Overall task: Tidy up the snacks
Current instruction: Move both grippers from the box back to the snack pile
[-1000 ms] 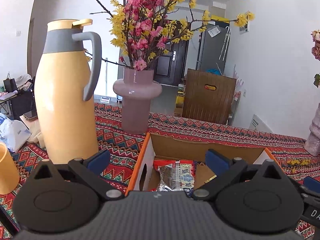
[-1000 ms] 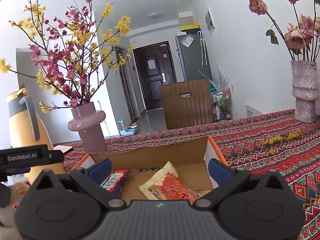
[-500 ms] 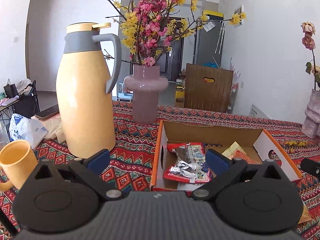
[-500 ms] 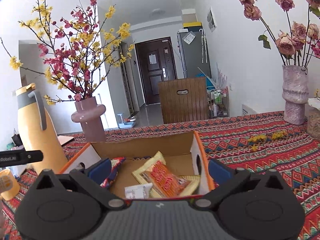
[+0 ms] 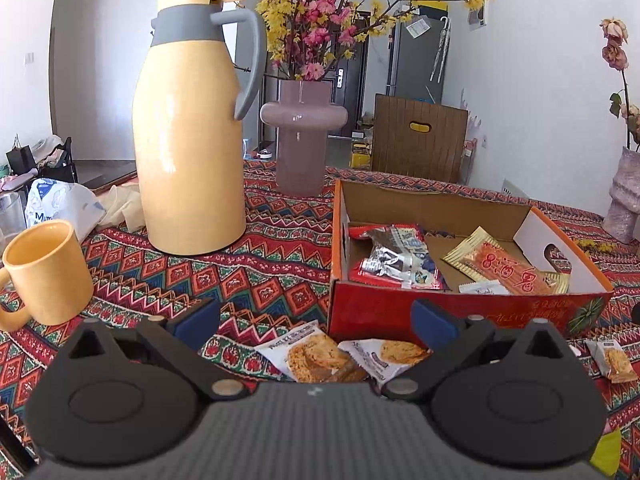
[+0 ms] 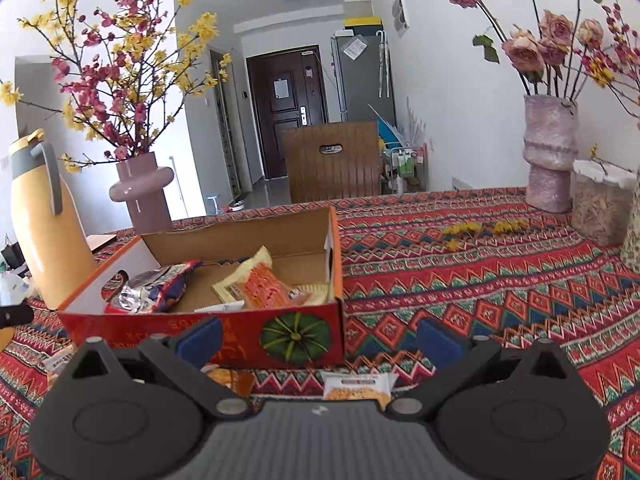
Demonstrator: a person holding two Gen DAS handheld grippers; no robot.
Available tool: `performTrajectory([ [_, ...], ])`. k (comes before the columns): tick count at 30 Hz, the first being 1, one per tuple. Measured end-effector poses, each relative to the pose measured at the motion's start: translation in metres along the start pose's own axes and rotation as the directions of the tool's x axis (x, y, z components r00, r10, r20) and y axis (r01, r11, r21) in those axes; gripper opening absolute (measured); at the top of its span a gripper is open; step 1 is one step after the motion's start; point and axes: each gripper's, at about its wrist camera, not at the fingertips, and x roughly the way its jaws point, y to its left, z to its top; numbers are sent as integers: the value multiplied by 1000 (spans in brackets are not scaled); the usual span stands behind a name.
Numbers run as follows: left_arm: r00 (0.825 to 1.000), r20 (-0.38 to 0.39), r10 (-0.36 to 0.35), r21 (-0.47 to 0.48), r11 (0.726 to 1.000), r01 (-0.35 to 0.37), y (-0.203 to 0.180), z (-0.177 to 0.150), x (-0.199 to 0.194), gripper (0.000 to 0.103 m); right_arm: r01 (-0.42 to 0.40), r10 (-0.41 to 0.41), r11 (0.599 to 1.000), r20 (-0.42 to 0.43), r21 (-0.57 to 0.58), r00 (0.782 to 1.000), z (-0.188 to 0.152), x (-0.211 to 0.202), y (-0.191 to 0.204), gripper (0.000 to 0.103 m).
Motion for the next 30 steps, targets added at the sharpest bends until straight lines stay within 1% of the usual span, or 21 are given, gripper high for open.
performTrajectory([
  [3,1000,5,9,-9,1000,-9,4,-12,8,103,12,-12,1000,-9,8,1000,-9,6,-5,103],
  [6,1000,-12,26,-9,1000,-26,6,-20,17,103,12,-12,1000,-16,20,1000,-16,13,-9,103],
  [9,1000,-24,19,-22,1000,-20,8,-20,20,103,12,-12,999,-14,41,1000,-21,18,-13,103],
  [13,1000,-24,19,-13,1000,-20,6,-22,21,103,17,-16,998,-16,60,1000,-25,22,-17,103],
  [22,1000,-22,4,-18,1000,-4,7,-22,20,103,29,-28,999,-30,30,999,-30,25,-11,103],
  [28,1000,-26,-1,-23,1000,0,8,-22,21,103,44,-44,999,-88,-3,995,-32,34,-7,103],
  [30,1000,-28,-3,-25,1000,2,9,-22,21,103,61,-63,998,-123,-18,990,-33,40,-5,103],
])
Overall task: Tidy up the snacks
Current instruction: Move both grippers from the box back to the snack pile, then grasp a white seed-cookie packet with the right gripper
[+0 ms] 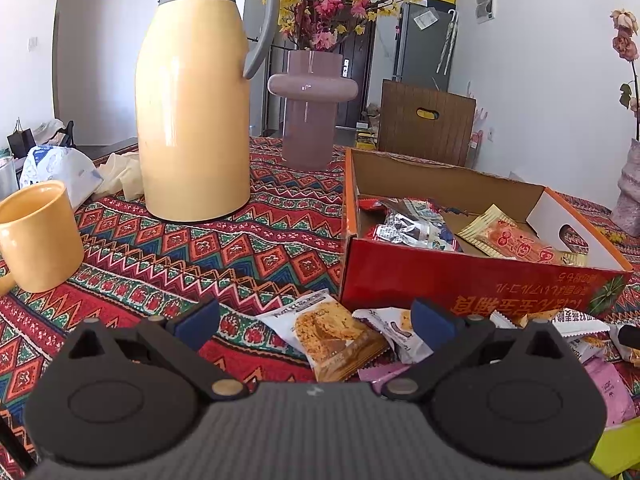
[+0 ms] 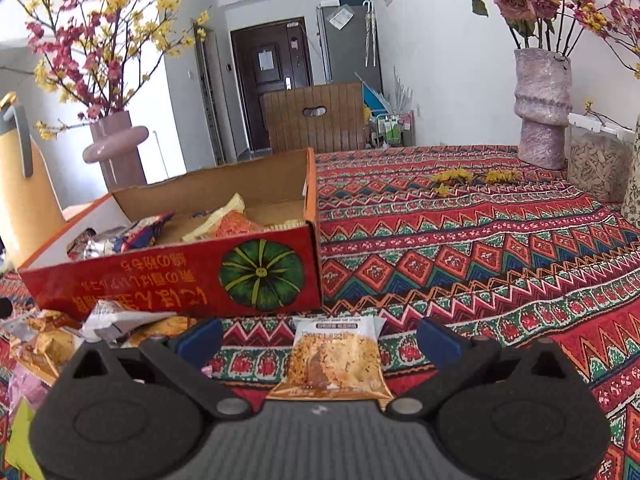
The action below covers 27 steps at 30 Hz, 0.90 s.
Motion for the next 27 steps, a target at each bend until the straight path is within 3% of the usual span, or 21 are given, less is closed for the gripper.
performTrajectory([
  [6,1000,1,-4,-2,1000,4,0,0,-1,103,44,-43,999,-109,7,993,3,19,1,103],
  [12,1000,-1,-2,-6,1000,2,0,0,-2,103,99,-106,994,-142,-53,984,4,27,11,103],
  [19,1000,1,2,-9,1000,-2,1,0,-2,103,87,-94,995,-145,-51,985,5,27,10,103],
  [22,1000,0,5,-11,1000,-5,1,0,-2,103,88,-93,995,-108,-47,990,2,22,9,85],
  [25,1000,-1,7,-10,1000,-7,1,-1,-2,103,83,-87,995,-71,-57,994,-2,15,11,50],
  [27,1000,-3,8,-8,1000,-8,1,-1,-2,103,90,-94,993,-52,-73,994,-5,12,15,42],
])
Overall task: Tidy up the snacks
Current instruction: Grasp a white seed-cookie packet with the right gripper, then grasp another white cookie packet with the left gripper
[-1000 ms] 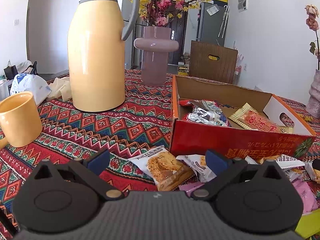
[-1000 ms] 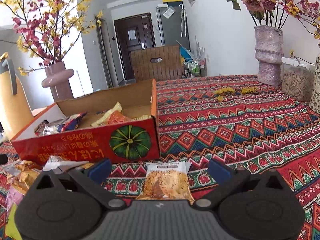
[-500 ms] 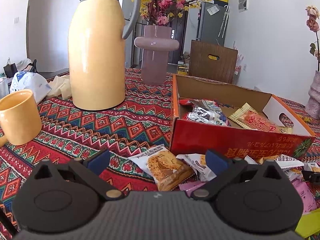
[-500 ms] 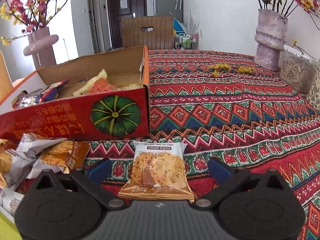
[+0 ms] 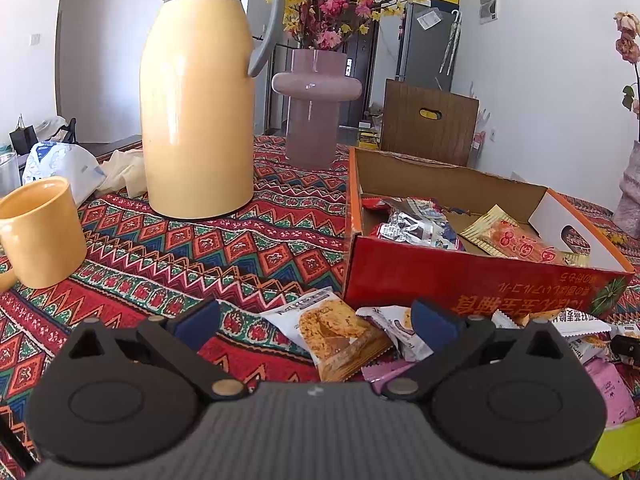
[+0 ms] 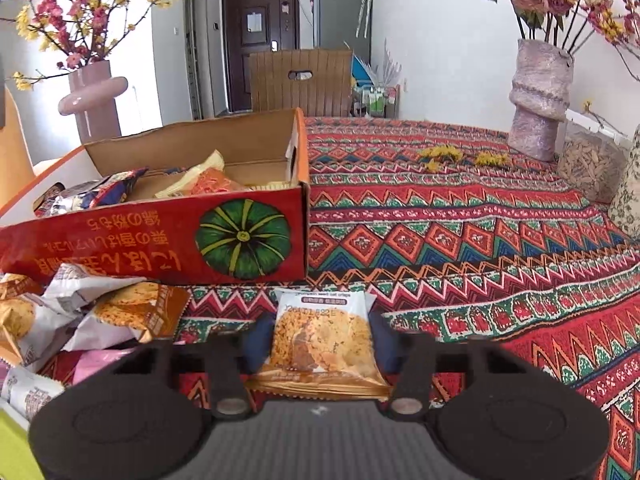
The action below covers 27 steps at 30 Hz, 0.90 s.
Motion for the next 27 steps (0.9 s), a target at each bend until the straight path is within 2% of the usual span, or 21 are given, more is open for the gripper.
performTrajectory([
  [7,999,-34,6,-3,1000,-6,2,1,3,103,20,-23,999,115,27,993,-3,-18,-2,39],
  [12,996,-94,4,-31,1000,-7,11,13,7,103,10,-15,999,127,42,992,-1,-20,-6,39],
  [14,993,-111,45,-22,999,-48,12,20,12,103,4,-11,999,133,47,991,0,-21,-7,39],
  [16,985,-152,81,-16,996,-84,12,27,21,103,0,-7,999,139,51,990,-1,-22,-8,39],
  [20,966,-240,100,-29,994,-110,10,36,42,103,-7,-3,998,155,61,988,-2,-24,-10,40],
  [27,940,-306,151,-36,985,-170,-5,39,65,102,-20,8,998,170,68,985,-3,-28,-12,40],
])
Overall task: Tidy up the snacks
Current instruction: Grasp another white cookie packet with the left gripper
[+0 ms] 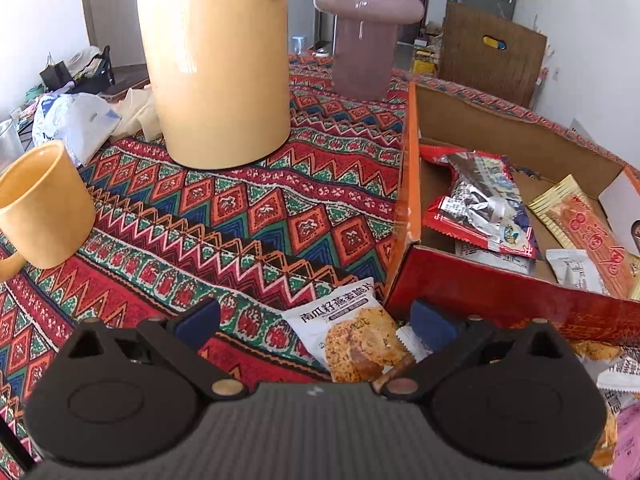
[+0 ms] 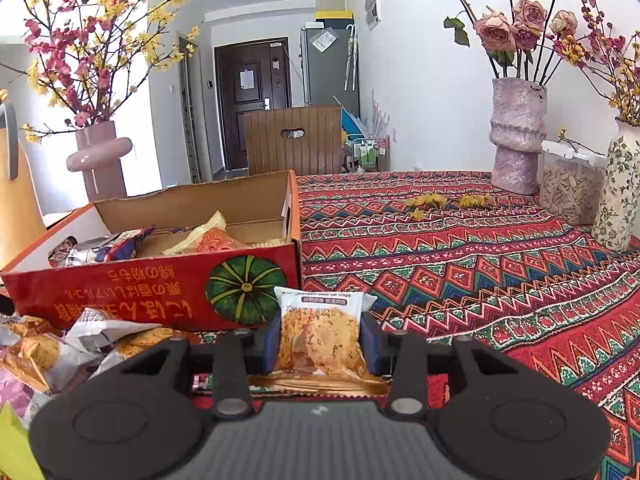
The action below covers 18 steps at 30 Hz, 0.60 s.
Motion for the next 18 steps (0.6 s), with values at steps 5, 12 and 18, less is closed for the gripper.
performTrajectory([
  [5,999,-31,16,9,1000,-16,-3,-3,8,86,-8,8,1000,6,2,1000,0,-2,0,40],
  [12,1000,-29,-6,76,997,8,6,-15,2,60,-13,13,1000,9,3,1000,1,-2,0,40],
  [18,1000,2,-17,87,996,17,16,-22,-7,47,-12,12,1000,8,1,1000,0,-2,0,40],
])
